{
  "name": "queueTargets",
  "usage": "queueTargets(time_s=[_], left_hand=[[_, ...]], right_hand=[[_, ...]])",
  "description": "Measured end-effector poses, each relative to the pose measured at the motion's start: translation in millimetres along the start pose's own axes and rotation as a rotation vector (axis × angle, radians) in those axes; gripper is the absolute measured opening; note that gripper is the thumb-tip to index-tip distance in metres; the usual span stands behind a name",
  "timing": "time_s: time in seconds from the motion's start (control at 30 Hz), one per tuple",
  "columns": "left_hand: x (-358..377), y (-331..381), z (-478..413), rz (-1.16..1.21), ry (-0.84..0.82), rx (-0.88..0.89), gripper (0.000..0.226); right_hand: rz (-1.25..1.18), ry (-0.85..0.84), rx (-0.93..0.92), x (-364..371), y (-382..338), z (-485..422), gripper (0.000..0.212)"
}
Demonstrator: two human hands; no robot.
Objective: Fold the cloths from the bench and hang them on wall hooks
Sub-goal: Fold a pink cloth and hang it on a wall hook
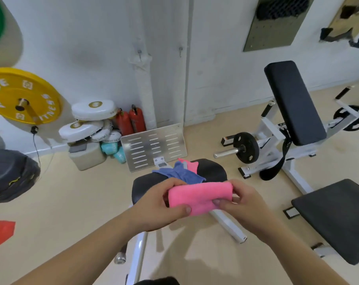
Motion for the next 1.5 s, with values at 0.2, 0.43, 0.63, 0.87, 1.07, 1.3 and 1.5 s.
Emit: queueTargets(time_s=[0.2, 0.43, 0.63, 0.87, 1.07, 1.3, 1.5], left_hand=[[-66, -1, 36, 0.223, 0.297, -0.058, 0.050], [-190, -30, 84, 0.262, 0.548, -0.082, 0.049], [-326, -86, 93, 0.335, 0.514, -0.074, 0.040], [-483, -119, 46, 0.276, 0.426, -0.045, 0.041], [-562, -86, -43, 0.183, 0.354, 0.111, 0.036], [-610, -24, -183, 0.124, 0.271, 0.231, 0.032], [-663, 9, -285, 0.096, 0.279, 0.285, 0.032]], right_hand=[[-0.277, -0.013, -0.042, 34, -39, 9, 0.042], [-0.092, -0.068, -0.179, 138, -125, -24, 0.050], [-0.145, 0.068, -0.179, 248, -195, -93, 0.039], [-0.080, 0.134, -0.153, 337, -298, -171, 0.032], [-0.159, 0.207, -0.074, 313, -367, -226, 0.028], [-0.160, 0.244, -0.045, 245, -441, -303, 0.033], [-0.100, 0.280, -0.117, 196, -513, -400, 0.030]])
Point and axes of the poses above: each hand's wrist, its own z-axis away from the middle knuckle, its own x-axis out of the palm, y = z × x, the point moved 10 cm from there along -z, towards the middle knuckle, and after that the axes turned 10 degrees about x, right-handed, at the moved point
